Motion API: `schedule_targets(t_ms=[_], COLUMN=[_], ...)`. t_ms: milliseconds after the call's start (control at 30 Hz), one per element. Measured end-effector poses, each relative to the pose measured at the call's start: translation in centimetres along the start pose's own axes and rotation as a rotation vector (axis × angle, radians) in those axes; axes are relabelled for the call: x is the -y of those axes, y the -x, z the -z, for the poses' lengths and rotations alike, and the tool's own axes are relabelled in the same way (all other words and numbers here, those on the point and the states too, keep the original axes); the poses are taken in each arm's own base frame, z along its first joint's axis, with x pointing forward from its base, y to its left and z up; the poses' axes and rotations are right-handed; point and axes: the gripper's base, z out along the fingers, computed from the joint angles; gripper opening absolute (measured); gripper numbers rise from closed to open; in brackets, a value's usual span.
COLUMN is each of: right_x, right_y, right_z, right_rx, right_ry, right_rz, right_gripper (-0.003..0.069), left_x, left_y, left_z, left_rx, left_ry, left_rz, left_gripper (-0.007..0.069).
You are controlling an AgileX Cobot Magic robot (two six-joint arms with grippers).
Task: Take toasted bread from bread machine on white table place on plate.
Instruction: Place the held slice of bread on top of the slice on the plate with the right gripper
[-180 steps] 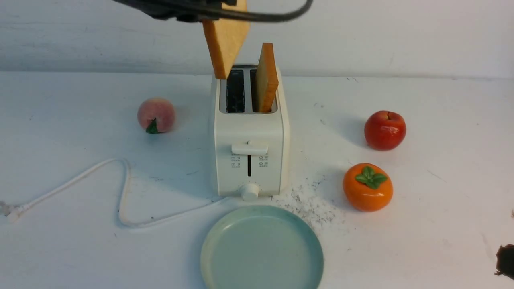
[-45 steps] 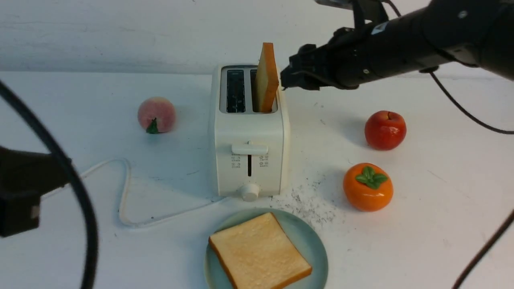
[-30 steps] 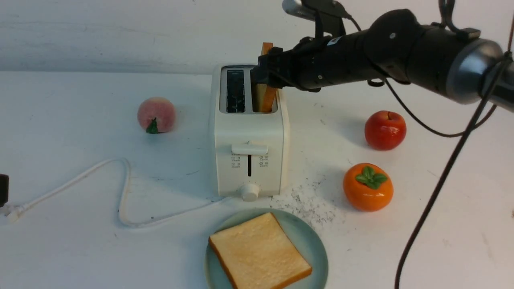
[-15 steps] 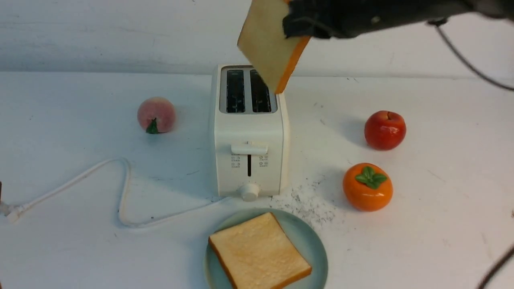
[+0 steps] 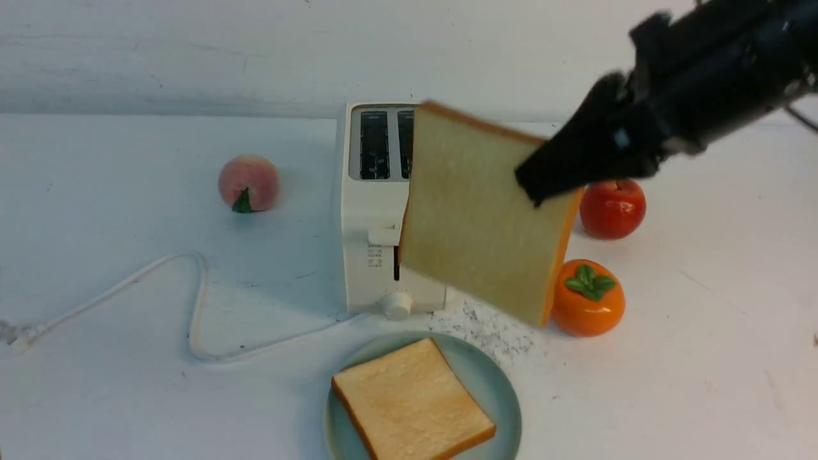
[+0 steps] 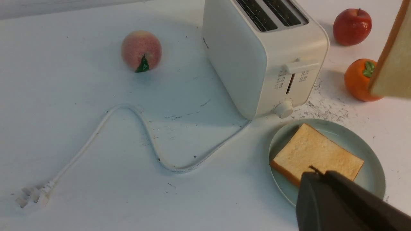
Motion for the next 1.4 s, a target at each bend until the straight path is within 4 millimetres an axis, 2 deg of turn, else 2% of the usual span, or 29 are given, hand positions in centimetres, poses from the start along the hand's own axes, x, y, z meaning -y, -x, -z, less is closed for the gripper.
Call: schedule_targets(t_ms=[33,200,467,600,700,1067,1233,1400], right_x=[0.1,2.5,5.4,7.0,8.1,10.1,10.5,10.1], right_y=[-0.2,-4.2,-5.3,-5.8,-6.2,-6.4,-6.1,-4.9], right_z=[-0.2,-4.9,-9.1,-11.9,-13.0,-13.8,-13.6,-12.5], right_rx=[-0.005,-0.102,-0.065,-0.053,-0.053,-0.028,-0.045,-0.039], right_ry=[0.005,0.124,0.183,0.186,0.154,-0.008,-0.051,-0.073], right_rz=[-0.002,-0.042,-0.145,-0.113,-0.111,-0.097,-0.046,0.019], right_gripper=[0.0115,0.0115,0.0118,0.0178,0.0234,0.0390,0.0415,0.0417], left_x=[0.0,0.0,0.0,0.0,0.0,0.0,0.0,0.0], left_y=[0.0,-0.1,-0.1,-0.1,-0.1,-0.2,-0.3,-0.3], left_z=[0.0,0.0,0.0,0.0,0.0,0.0,0.0,0.0], left_rx=[0.000,-0.009,-0.008,-0.009,-0.010,-0.022,-0.028,-0.032], left_ry=[0.000,0.002,0.001,0.002,0.002,0.004,0.005,0.005], left_rz=[0.000,0.000,0.000,0.000,0.000,0.000,0.000,0.000], left_gripper=[-0.0014,-0.0014,-0.0014,-0.0014,-0.0014,-0.0014,-0.0014,-0.0014])
